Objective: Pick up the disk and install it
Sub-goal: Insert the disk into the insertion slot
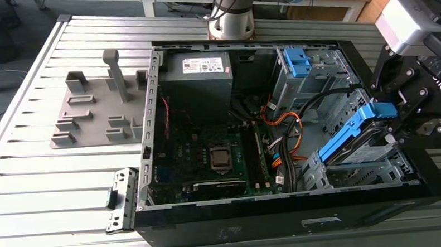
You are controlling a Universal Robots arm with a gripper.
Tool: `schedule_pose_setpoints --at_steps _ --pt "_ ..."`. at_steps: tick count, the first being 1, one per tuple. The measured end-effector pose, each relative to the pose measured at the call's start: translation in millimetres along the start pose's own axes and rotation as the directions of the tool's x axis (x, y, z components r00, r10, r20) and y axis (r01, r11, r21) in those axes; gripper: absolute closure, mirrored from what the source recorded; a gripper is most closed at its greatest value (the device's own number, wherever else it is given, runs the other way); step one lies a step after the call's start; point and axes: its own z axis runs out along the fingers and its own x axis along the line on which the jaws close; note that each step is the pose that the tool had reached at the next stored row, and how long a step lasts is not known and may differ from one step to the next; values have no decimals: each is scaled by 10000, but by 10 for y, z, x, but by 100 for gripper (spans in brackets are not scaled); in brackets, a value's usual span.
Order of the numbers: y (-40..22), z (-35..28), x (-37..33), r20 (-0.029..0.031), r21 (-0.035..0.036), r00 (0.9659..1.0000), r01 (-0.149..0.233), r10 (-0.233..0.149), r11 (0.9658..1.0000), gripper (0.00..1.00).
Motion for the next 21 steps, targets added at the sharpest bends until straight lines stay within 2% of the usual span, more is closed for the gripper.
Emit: schedule_pose_setpoints --at_steps 6,12,14,15,21 --pt "-1 34 2 0 0 10000 0 0 10000 64" --pt "-1 36 3 0 0 10000 0 0 10000 64" --pt "0 36 3 -2 0 10000 0 0 10000 62" --pt "-1 36 3 -3 0 10000 0 0 10000 56" --pt "-1 38 3 -1 0 10000 0 0 10000 56"
